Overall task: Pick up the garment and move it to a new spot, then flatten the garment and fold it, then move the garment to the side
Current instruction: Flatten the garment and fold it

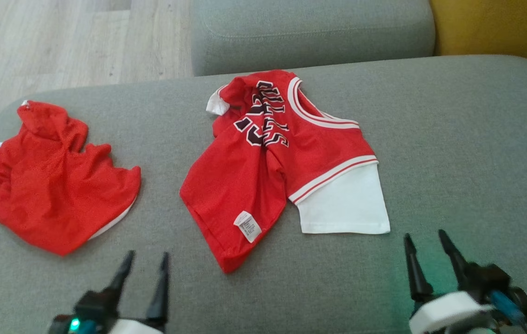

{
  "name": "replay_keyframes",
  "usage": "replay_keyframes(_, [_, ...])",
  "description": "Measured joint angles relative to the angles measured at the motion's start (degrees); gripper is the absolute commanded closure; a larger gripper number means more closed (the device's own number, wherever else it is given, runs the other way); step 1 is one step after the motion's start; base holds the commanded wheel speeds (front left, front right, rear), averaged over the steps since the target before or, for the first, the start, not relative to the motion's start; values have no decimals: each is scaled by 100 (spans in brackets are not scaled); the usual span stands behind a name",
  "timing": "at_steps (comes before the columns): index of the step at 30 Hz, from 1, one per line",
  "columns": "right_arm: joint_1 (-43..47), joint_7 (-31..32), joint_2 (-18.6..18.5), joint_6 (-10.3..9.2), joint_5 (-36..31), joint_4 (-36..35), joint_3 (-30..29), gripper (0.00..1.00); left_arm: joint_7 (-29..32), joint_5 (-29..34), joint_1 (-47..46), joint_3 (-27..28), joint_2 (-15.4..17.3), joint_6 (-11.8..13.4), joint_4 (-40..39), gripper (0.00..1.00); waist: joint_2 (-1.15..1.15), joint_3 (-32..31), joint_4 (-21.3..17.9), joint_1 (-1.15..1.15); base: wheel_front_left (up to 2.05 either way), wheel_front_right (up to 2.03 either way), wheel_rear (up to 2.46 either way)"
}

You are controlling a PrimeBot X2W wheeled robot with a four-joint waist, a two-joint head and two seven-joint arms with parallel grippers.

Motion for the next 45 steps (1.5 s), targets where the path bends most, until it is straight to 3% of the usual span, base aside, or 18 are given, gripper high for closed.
replay_keyframes(6, [-796, 971, 1, 0, -171, 726, 121, 0, 85, 32, -410, -535, -21, -149, 710, 0, 0, 129, -19, 0, 0, 0, 0])
replay_keyframes(13, [-1724, 2440, -8, 0, -185, 1376, 179, 0, 888, -47, -1094, -1061, -27, -300, 1169, 0, 0, 354, 32, 0, 0, 0, 0])
replay_keyframes(17, [-1855, 2893, -9, 0, -181, 1603, 194, 0, 1274, -198, -1329, -1289, -37, -346, 1269, 0, 0, 430, 102, 0, 0, 0, 0])
replay_keyframes(27, [-1869, 3008, -14, 0, 68, 1657, 431, 0, 1697, -625, -1452, -1657, -42, -394, 1340, 0, 0, 489, 27, 0, 0, 0, 0])
replay_keyframes(40, [-2055, 2949, -18, 0, 181, 1591, 572, 0, 1680, -622, -1825, -1790, 3, -393, 1608, 0, 0, 750, -79, 0, 0, 0, 0])
replay_keyframes(41, [-2078, 2949, -20, 0, 194, 1591, 588, 0, 1680, -639, -1834, -1814, 3, -393, 1626, 20, 0, 761, -76, 0, 0, 0, 0])
replay_keyframes(42, [-2083, 2949, -20, 0, 220, 1592, 600, 0, 1680, -677, -1834, -1833, -2, -393, 1650, 51, 0, 769, -73, 0, 0, 0, 0])
replay_keyframes(43, [-2083, 2948, -22, 0, 219, 1592, 605, 0, 1680, -690, -1835, -1844, -3, -393, 1684, 51, 0, 776, -69, 0, 0, 0, 0])
replay_keyframes(45, [-2089, 2941, -27, 0, 221, 1602, 617, 0, 1636, -715, -1836, -1862, -2, -393, 1747, 75, 0, 786, -57, 0, 0, 0, 0])
